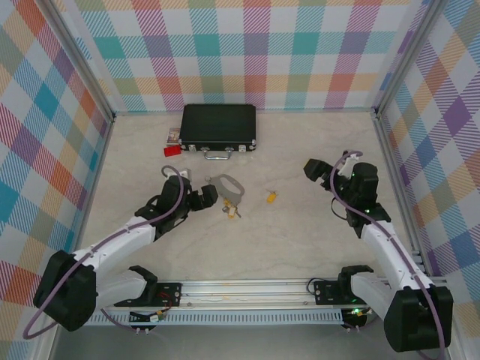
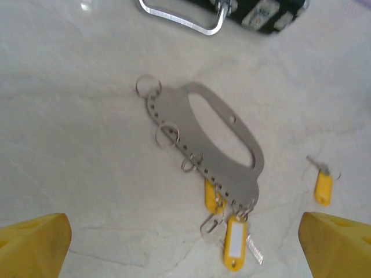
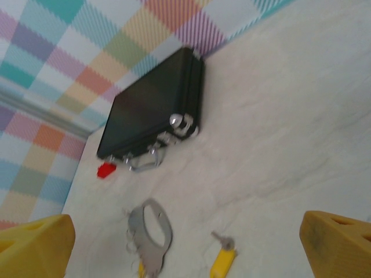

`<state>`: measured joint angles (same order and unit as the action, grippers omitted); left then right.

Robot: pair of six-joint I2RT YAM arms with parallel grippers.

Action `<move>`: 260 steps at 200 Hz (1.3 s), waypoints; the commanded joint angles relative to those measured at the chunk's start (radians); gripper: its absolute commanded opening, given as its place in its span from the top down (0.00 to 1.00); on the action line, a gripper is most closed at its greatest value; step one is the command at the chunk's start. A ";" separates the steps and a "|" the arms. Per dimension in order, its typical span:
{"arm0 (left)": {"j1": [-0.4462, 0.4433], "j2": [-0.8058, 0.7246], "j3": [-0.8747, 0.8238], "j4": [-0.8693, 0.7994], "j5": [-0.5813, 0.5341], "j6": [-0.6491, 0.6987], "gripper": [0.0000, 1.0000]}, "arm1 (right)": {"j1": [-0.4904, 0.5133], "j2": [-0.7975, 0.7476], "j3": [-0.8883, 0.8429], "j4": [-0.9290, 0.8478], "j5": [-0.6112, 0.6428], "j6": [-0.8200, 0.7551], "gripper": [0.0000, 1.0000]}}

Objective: Put the keys on the keyring

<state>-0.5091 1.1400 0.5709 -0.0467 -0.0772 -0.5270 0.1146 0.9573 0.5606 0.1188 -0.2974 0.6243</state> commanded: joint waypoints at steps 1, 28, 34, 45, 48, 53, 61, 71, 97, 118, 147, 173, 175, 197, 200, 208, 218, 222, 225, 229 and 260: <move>-0.023 0.047 -0.007 0.045 -0.033 0.022 0.00 | 0.068 0.008 -0.013 0.035 -0.066 -0.025 0.01; -0.025 0.149 0.036 0.052 -0.015 0.019 0.10 | 0.186 0.033 -0.017 0.035 0.044 -0.092 0.01; -0.026 0.176 0.053 0.051 -0.004 0.020 0.13 | 0.198 0.044 -0.021 0.050 0.046 -0.093 0.01; -0.026 0.230 0.092 0.034 0.012 0.040 0.21 | 0.211 0.071 -0.030 0.082 0.042 -0.085 0.01; -0.027 0.244 0.105 0.028 0.011 0.046 0.23 | 0.213 0.075 -0.031 0.088 0.041 -0.083 0.01; -0.028 0.267 0.125 0.011 0.008 0.054 0.27 | 0.215 0.090 -0.035 0.100 0.039 -0.080 0.01; -0.028 0.301 0.151 -0.006 0.008 0.067 0.34 | 0.217 0.110 -0.036 0.113 0.037 -0.072 0.01; -0.028 0.334 0.177 -0.013 0.020 0.090 0.39 | 0.218 0.128 -0.032 0.115 0.031 -0.064 0.01; -0.028 0.408 0.232 -0.006 0.043 0.141 0.50 | 0.227 0.147 -0.024 0.115 0.011 -0.057 0.01; -0.028 0.474 0.283 -0.029 0.027 0.180 0.58 | 0.233 0.140 -0.029 0.110 0.026 -0.061 0.01; -0.028 0.543 0.335 -0.066 0.015 0.222 0.65 | 0.233 0.134 -0.028 0.104 0.034 -0.061 0.01; -0.028 0.582 0.360 -0.078 0.019 0.247 0.75 | 0.235 0.141 -0.026 0.104 0.026 -0.058 0.01; -0.028 0.585 0.360 -0.078 0.020 0.248 0.75 | 0.235 0.142 -0.025 0.104 0.026 -0.058 0.01; -0.028 0.600 0.363 -0.067 0.025 0.251 0.80 | 0.235 0.150 -0.023 0.098 0.033 -0.058 0.01; -0.028 0.601 0.363 -0.068 0.026 0.250 0.80 | 0.235 0.150 -0.023 0.098 0.032 -0.058 0.01; -0.028 0.607 0.363 -0.065 0.032 0.252 0.85 | 0.236 0.152 -0.021 0.097 0.032 -0.058 0.01; -0.028 0.611 0.365 -0.065 0.043 0.253 0.86 | 0.237 0.153 -0.022 0.097 0.033 -0.058 0.01; -0.028 0.613 0.366 -0.064 0.047 0.254 0.86 | 0.236 0.153 -0.021 0.097 0.035 -0.058 0.01; -0.028 0.614 0.366 -0.065 0.048 0.253 0.86 | 0.236 0.155 -0.021 0.097 0.036 -0.058 0.01; -0.028 0.616 0.368 -0.065 0.049 0.254 0.86 | 0.237 0.155 -0.021 0.097 0.038 -0.059 0.01; -0.028 0.595 0.361 -0.070 0.044 0.257 0.97 | 0.236 0.161 -0.020 0.100 0.036 -0.057 0.01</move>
<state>-0.5301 1.7443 0.9165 -0.0914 -0.0414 -0.2825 0.3420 1.1110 0.5365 0.1940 -0.2695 0.5648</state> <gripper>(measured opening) 0.046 0.990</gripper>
